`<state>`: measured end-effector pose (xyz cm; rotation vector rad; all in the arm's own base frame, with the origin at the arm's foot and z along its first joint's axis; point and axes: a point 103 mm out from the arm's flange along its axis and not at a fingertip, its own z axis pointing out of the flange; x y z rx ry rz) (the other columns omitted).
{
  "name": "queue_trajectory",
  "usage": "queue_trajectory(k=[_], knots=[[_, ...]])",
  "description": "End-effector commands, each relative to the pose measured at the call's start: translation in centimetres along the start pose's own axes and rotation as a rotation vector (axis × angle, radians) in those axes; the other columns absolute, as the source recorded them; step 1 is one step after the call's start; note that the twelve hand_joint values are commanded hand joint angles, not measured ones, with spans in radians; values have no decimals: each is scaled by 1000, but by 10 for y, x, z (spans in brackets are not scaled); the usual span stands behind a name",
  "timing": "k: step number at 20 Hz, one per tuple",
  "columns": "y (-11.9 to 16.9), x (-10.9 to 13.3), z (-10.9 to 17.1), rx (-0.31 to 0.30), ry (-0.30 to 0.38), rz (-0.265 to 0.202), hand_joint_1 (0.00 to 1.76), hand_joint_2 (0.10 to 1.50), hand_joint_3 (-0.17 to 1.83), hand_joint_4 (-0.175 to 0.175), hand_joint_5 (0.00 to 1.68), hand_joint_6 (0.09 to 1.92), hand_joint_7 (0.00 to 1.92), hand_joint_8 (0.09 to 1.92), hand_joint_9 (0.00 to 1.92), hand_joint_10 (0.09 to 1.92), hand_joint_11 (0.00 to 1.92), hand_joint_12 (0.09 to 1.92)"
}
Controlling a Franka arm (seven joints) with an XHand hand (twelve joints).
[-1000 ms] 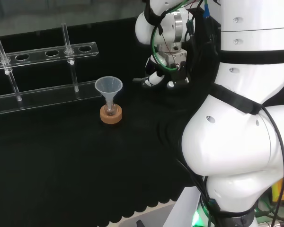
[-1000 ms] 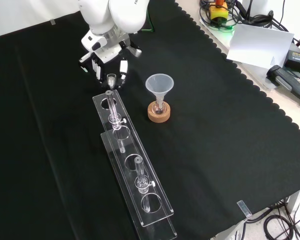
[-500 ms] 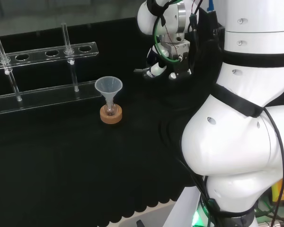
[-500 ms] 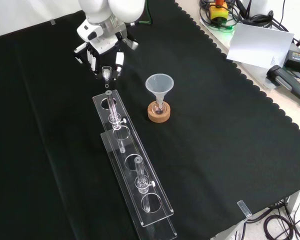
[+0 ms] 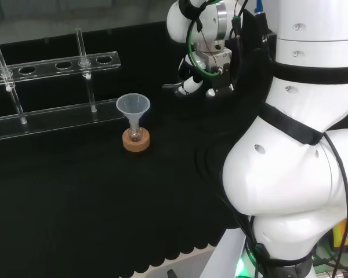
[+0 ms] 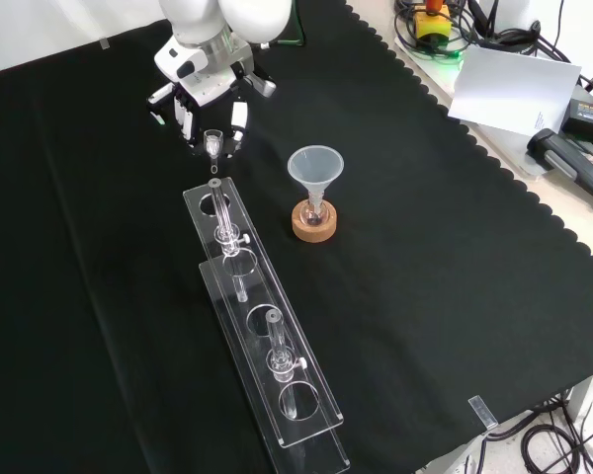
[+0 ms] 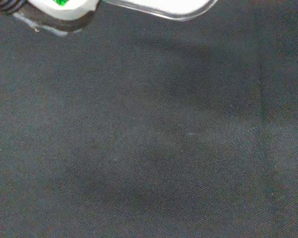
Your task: Pick up the weighing funnel.
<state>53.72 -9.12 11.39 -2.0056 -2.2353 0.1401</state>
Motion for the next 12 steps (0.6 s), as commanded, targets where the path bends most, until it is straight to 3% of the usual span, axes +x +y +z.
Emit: queue_trajectory(k=[1, 12], knots=[[-1, 4, -1, -7, -4, 10, 1098, 824, 315, 175, 1290, 516, 1548, 139, 1208, 161, 0, 1626], [-9, 9, 0, -7, -2, 67, 1098, 823, 316, 175, 1291, 514, 1550, 134, 1208, 157, 0, 1625]])
